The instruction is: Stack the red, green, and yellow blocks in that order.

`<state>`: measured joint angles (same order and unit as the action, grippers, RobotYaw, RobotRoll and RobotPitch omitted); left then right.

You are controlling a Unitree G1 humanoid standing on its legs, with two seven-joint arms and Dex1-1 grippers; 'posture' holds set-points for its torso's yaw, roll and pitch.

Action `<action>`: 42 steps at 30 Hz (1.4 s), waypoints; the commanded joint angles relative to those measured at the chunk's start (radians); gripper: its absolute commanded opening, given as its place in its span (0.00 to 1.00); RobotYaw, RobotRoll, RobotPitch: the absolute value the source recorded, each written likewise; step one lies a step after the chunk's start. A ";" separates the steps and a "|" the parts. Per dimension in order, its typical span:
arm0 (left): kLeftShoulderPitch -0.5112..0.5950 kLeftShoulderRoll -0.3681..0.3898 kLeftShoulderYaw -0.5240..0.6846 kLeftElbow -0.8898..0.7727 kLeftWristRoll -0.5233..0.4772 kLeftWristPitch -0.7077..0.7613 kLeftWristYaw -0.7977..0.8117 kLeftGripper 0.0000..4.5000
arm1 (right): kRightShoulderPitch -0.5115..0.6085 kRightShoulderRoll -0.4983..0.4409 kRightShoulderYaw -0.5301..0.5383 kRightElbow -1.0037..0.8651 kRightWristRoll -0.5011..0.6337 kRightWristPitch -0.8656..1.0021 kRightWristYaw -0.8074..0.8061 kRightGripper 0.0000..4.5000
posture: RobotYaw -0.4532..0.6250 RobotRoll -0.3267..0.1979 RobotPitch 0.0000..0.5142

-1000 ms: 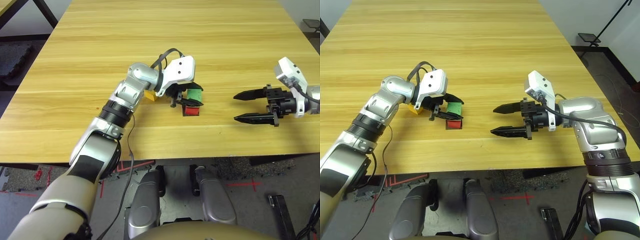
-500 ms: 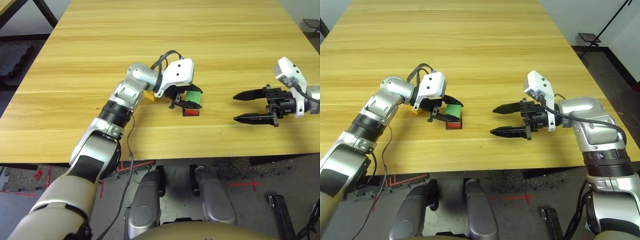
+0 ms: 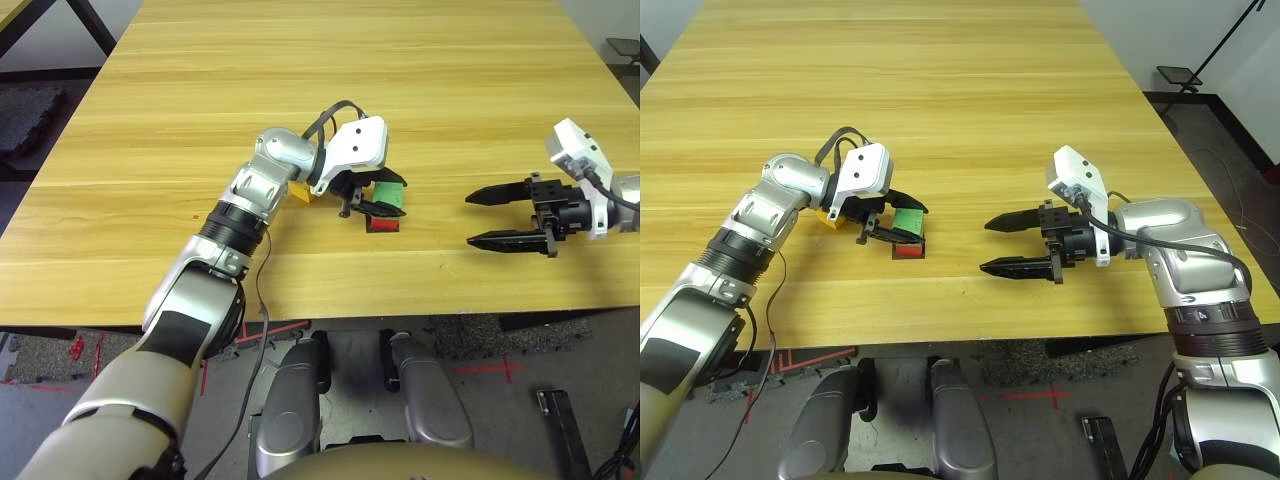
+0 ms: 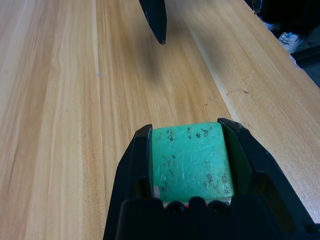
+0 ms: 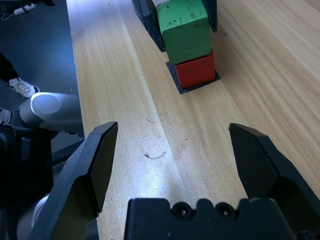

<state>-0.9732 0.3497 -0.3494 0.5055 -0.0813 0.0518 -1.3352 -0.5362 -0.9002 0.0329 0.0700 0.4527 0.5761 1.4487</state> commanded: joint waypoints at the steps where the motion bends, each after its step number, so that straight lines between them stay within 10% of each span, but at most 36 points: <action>1: 0.013 -0.007 -0.015 0.015 0.022 0.004 -0.003 0.82 | 0.014 -0.008 -0.003 -0.022 0.016 0.013 0.003 1.00 | 0.51 0.69 0.48; 4: 0.004 -0.009 -0.010 0.023 0.024 0.011 -0.002 1.00 | 0.015 -0.008 -0.002 -0.025 0.018 0.018 0.007 1.00 | 0.51 0.69 0.48; 27: -0.052 0.135 0.027 0.039 0.012 -0.012 -0.160 1.00 | -0.041 0.020 0.024 0.034 -0.007 0.004 0.020 1.00 | 0.54 0.71 0.47; 42: -0.221 0.217 -0.022 0.499 0.042 -0.539 -0.279 1.00 | -0.060 0.012 0.030 0.061 -0.018 -0.019 0.032 1.00 | 0.54 0.69 0.42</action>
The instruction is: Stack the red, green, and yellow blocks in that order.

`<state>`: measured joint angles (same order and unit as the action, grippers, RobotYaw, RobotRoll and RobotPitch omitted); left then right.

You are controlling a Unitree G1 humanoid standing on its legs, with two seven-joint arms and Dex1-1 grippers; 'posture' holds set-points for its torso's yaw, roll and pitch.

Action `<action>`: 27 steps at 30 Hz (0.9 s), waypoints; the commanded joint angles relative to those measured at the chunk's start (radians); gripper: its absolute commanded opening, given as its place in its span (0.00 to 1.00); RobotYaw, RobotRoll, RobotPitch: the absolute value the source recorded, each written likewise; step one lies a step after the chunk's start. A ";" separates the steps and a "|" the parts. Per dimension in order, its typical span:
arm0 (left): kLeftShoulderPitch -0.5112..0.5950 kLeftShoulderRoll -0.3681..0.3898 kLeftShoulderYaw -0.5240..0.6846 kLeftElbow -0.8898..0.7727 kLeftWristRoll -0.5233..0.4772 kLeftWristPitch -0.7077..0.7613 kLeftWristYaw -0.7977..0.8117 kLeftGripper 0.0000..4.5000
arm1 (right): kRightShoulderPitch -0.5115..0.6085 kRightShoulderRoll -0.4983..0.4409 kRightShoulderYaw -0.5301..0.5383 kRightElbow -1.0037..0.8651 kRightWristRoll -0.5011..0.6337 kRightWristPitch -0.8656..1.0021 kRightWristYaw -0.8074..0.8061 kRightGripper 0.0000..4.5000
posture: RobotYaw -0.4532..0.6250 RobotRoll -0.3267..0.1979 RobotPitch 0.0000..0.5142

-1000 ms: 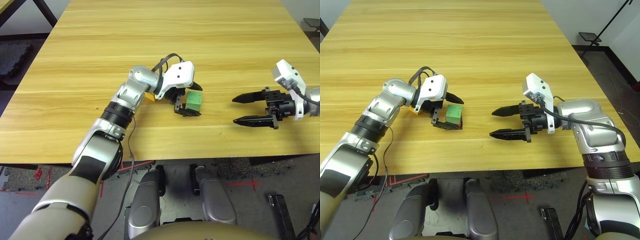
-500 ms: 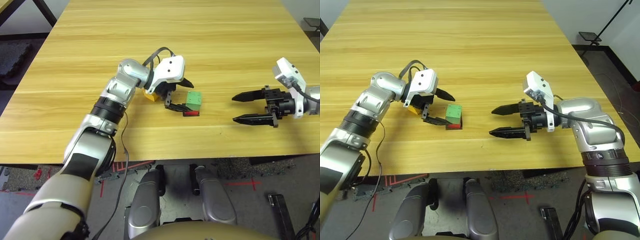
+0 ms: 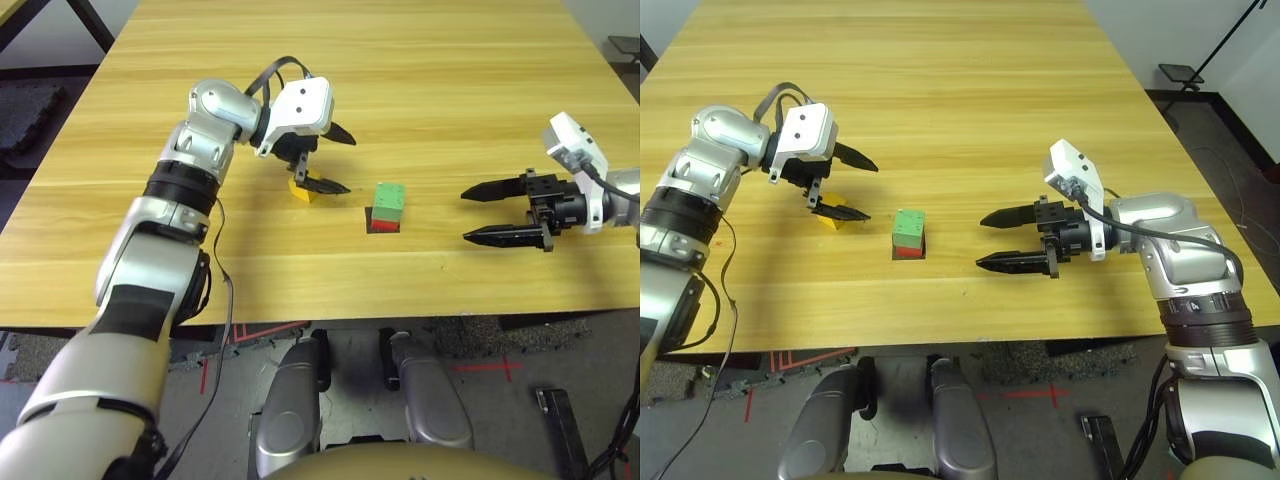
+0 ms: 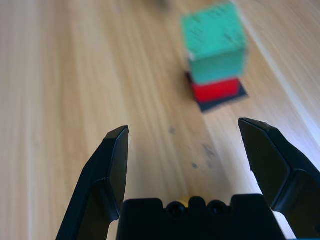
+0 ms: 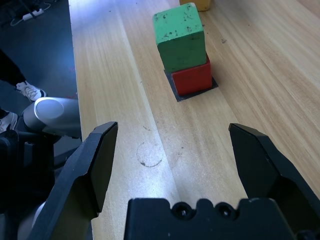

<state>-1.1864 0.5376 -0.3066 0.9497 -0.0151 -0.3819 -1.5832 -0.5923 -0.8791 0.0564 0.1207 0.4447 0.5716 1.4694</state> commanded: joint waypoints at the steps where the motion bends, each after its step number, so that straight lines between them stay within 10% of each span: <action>1: -0.008 0.036 -0.089 0.067 -0.054 -0.115 -0.031 1.00 | -0.004 -0.009 0.008 0.013 -0.011 -0.016 0.012 1.00 | 0.54 0.69 0.42; 15: -0.044 -0.013 -0.077 0.275 -0.128 -0.210 -0.031 1.00 | 0.003 -0.017 0.008 0.016 -0.013 -0.025 0.014 1.00 | 0.52 0.67 0.42; 27: -0.075 0.016 0.029 0.367 0.054 -0.147 0.198 1.00 | 0.024 -0.034 -0.001 -0.028 -0.001 -0.005 0.003 1.00 | 0.50 0.65 0.42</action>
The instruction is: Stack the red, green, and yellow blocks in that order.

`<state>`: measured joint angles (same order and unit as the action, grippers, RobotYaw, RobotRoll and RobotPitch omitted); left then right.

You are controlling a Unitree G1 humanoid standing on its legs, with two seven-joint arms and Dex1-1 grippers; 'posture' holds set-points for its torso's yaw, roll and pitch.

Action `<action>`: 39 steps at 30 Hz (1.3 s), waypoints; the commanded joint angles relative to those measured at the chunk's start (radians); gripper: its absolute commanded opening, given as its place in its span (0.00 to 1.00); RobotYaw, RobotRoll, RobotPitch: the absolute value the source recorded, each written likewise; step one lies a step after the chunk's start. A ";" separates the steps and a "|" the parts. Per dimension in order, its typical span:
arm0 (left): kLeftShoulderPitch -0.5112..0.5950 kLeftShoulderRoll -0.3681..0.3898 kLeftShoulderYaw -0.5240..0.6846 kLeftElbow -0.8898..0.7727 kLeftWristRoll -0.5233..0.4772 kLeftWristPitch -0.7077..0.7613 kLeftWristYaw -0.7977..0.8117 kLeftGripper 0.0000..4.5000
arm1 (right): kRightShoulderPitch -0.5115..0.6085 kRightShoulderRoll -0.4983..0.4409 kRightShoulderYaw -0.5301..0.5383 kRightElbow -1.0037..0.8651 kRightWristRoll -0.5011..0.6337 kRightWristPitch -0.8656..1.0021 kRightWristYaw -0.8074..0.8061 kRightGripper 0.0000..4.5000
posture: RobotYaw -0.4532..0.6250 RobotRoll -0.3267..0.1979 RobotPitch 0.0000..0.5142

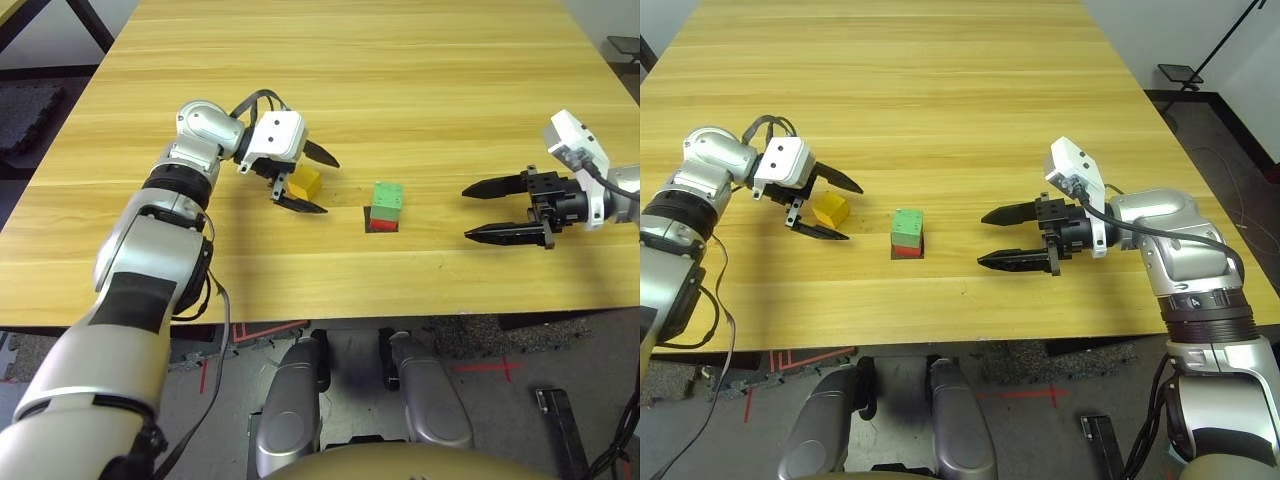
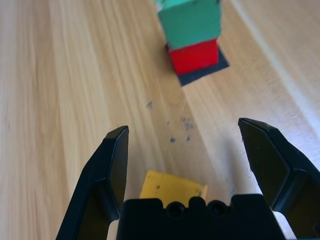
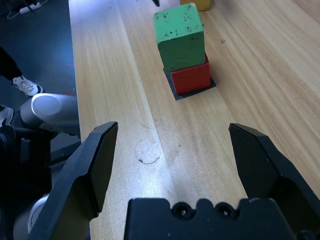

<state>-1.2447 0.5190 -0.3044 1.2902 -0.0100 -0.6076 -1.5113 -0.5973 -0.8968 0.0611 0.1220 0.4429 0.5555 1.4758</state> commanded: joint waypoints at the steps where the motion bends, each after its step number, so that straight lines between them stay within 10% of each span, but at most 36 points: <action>1: -0.012 0.045 0.043 0.029 0.055 0.120 0.182 1.00 | 0.037 -0.018 -0.009 -0.036 0.004 0.013 -0.007 1.00 | 0.50 0.65 0.42; 12: 0.137 0.095 0.305 -0.172 -0.098 0.571 0.311 1.00 | 0.087 -0.020 -0.028 -0.069 0.019 0.026 -0.036 1.00 | 0.51 0.69 0.44; 25: 0.712 -0.039 0.451 -1.328 -0.280 1.282 0.819 1.00 | 0.083 0.005 -0.017 -0.058 0.018 0.023 -0.050 1.00 | 0.54 0.72 0.44; 39: 0.797 -0.106 0.406 -1.485 -0.278 1.343 1.002 1.00 | 0.091 0.027 -0.013 -0.045 0.011 0.012 -0.059 1.00 | 0.54 0.75 0.46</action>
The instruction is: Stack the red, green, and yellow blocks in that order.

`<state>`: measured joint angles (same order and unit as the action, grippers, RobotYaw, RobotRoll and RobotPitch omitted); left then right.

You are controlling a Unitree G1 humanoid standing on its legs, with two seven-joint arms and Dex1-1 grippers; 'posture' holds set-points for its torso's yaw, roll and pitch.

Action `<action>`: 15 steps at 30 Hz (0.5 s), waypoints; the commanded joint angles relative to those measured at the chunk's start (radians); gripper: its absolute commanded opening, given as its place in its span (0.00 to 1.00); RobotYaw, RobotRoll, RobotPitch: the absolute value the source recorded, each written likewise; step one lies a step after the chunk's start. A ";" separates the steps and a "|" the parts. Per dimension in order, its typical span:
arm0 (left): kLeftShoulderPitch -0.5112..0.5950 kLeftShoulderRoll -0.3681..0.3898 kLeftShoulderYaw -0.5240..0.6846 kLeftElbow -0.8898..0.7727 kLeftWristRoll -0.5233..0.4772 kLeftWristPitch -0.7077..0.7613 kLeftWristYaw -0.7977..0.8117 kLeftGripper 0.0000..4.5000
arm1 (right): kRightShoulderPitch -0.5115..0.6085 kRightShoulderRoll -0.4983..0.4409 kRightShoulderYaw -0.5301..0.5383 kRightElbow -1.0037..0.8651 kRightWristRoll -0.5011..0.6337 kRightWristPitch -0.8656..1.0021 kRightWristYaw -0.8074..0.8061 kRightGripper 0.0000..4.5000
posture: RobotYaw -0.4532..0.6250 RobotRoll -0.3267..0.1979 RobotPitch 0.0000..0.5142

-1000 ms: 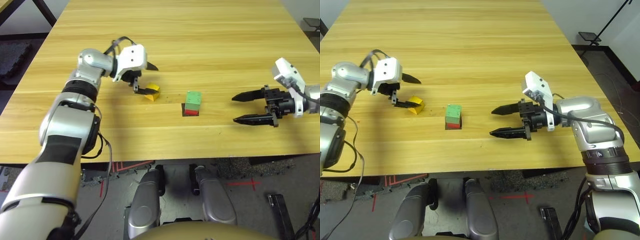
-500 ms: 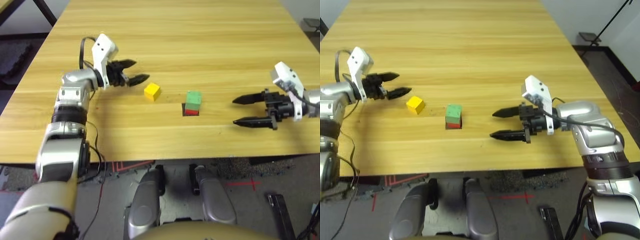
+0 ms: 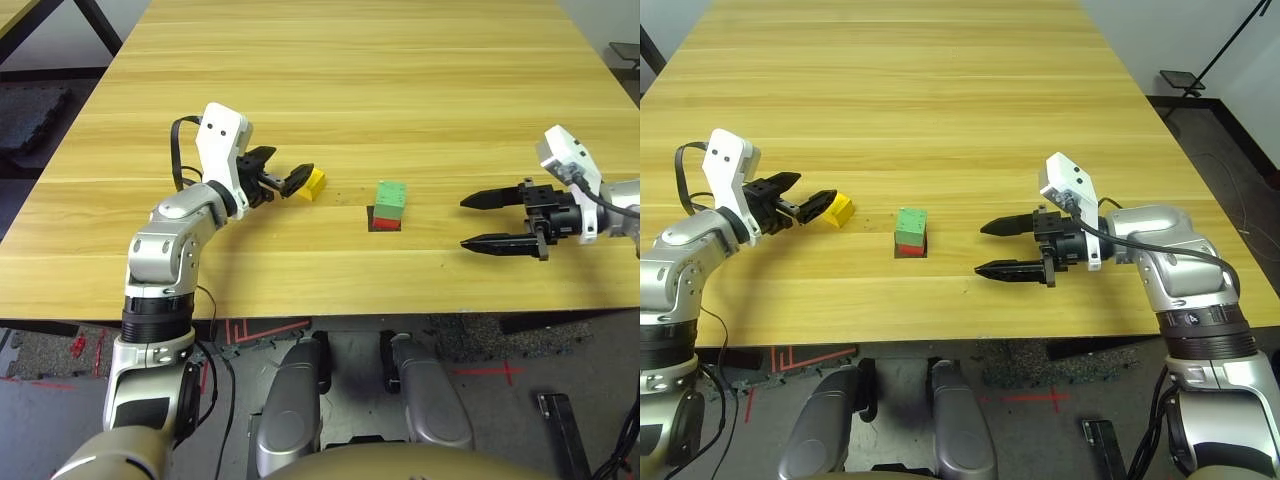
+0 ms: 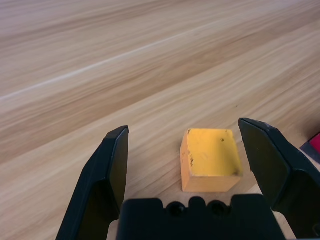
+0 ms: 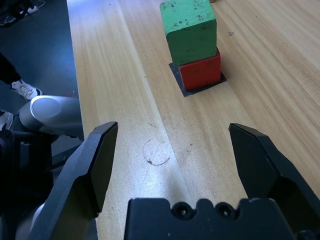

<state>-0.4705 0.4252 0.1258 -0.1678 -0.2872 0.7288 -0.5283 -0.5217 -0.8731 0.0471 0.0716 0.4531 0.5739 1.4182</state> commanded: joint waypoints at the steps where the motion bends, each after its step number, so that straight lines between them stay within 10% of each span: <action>1: 0.027 -0.016 -0.032 -0.029 0.001 0.001 0.024 1.00 | 0.013 0.005 0.003 0.011 -0.002 -0.009 -0.001 1.00 | 0.54 0.75 0.46; 15: 0.107 -0.023 -0.125 -0.006 0.043 -0.073 0.043 1.00 | -0.002 0.020 0.012 0.027 -0.009 -0.017 -0.001 1.00 | 0.54 0.74 0.46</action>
<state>-0.3809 0.3973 0.0176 -0.1924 -0.2638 0.6797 -0.4880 -0.5262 -0.8555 0.0490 0.0985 0.4491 0.5632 1.4160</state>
